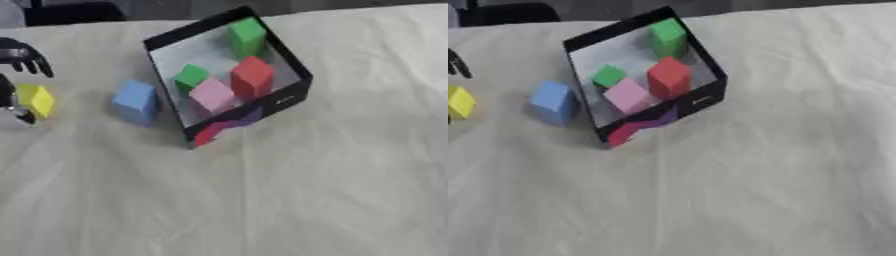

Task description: Pick up objects on the table and place them in the box.

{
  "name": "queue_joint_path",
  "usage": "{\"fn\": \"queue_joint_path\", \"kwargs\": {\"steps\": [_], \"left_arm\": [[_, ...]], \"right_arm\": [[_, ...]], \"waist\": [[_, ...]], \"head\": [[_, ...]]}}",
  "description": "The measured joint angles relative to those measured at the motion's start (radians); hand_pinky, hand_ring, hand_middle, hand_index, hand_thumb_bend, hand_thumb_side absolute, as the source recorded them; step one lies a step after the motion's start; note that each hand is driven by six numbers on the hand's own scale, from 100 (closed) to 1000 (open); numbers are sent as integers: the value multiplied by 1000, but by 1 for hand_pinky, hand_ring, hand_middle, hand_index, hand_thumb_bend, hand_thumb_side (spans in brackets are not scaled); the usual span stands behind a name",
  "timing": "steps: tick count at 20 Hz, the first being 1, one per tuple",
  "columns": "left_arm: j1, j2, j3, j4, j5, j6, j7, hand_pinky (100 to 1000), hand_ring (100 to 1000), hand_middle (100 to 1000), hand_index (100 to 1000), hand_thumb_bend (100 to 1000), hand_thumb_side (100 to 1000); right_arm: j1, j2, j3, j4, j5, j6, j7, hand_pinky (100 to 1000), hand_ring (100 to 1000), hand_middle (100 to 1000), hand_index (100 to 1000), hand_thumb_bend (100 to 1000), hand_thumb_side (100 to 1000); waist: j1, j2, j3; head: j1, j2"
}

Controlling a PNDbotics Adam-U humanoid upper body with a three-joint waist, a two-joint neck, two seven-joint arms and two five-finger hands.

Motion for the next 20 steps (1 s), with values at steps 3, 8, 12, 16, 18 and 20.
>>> {"fn": "queue_joint_path", "kwargs": {"steps": [3, 8, 12, 16, 18, 20], "left_arm": [[-8, -12, 11, 26, -25, -1, 14, 823, 813, 775, 771, 770, 100], [-24, -28, 29, 65, -57, 3, 34, 823, 815, 776, 771, 761, 100], [-37, -41, 45, 92, -91, 11, 59, 819, 811, 772, 767, 742, 100], [-43, -52, 59, 110, -107, 17, 93, 813, 804, 761, 753, 696, 100], [-48, -56, 64, 120, -111, 21, 103, 808, 797, 753, 743, 672, 100], [-50, -57, 68, 126, -114, 24, 106, 808, 796, 753, 741, 672, 100]], "right_arm": [[0, 0, 0, 0, 0, -1, 1, 740, 804, 703, 787, 272, 549], [0, 2, 0, 0, 5, -1, 2, 740, 804, 703, 788, 263, 556], [0, 3, 0, 0, 8, -1, 6, 740, 804, 702, 788, 258, 560], [0, 3, 0, 1, 9, -1, 10, 740, 804, 701, 788, 245, 561], [0, 3, 0, 1, 11, -1, 11, 740, 804, 701, 788, 252, 565], [0, 3, 0, 1, 12, -1, 11, 740, 804, 701, 788, 250, 567]], "waist": [[0, 3, -1], [0, 10, -4], [0, 18, -10], [0, 27, -14], [0, 30, -16], [0, 35, -18]], "head": [[3, -5], [14, -11], [25, -19], [29, -26], [32, -26], [34, -26]]}}
